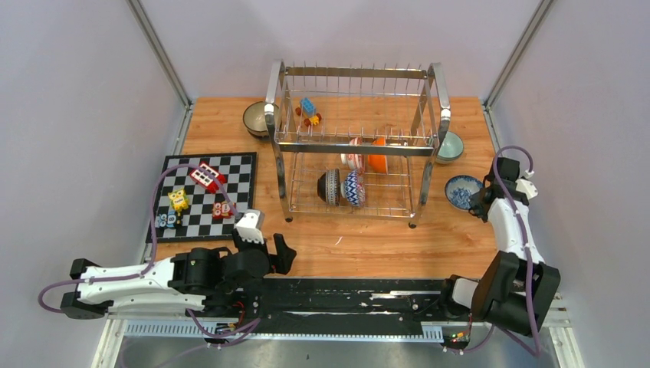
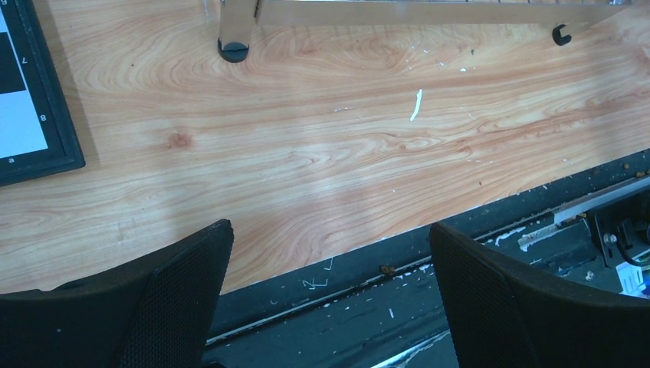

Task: Unload the bowls from the dish rack
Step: Place the bowl at the center of the board.

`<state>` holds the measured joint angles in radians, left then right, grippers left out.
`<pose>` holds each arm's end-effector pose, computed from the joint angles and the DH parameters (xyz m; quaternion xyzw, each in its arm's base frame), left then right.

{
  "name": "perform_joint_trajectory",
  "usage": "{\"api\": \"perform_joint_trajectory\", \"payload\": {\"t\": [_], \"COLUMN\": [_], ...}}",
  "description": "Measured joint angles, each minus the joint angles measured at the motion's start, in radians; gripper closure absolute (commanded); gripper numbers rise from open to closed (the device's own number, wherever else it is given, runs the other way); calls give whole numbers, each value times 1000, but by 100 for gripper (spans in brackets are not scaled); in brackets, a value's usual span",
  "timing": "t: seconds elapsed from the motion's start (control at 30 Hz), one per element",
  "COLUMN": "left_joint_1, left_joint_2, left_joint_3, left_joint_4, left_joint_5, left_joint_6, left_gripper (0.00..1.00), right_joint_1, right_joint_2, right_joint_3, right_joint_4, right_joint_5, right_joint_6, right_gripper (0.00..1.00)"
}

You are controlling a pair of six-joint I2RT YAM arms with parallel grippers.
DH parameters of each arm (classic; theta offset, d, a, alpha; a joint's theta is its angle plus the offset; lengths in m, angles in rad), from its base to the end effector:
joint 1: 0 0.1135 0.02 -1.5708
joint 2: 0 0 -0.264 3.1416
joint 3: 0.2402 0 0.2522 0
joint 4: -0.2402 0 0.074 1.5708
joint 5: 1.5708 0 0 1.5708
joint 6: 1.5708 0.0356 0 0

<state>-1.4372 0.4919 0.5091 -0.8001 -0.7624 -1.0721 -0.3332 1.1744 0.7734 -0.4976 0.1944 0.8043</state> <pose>0.0379 -0.0977 0.2320 0.0152 0.8688 -0.2318 0.4373 0.2197 -0.0833 0.2314 0.5330 0.7744 -0.0125 0.3406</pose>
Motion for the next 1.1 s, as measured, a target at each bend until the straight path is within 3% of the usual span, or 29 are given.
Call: {"api": "perform_joint_trajectory", "payload": {"t": [0.67, 0.87, 1.1], "left_joint_1": [0, 0, 0], "left_joint_2": [81, 83, 87], "left_joint_3": [0, 0, 0], "left_joint_4": [13, 13, 13], "left_joint_5": [-6, -9, -10], "left_joint_6": [6, 7, 16], "left_gripper": [0, 0, 0], "right_joint_1": [-43, -49, -49], "right_joint_2": [212, 253, 259], "right_joint_3": [9, 34, 34], "right_joint_4": [157, 175, 173], "right_joint_5": [-97, -109, -116], "right_joint_6": [-17, -43, -75], "right_gripper": [97, 69, 51]}}
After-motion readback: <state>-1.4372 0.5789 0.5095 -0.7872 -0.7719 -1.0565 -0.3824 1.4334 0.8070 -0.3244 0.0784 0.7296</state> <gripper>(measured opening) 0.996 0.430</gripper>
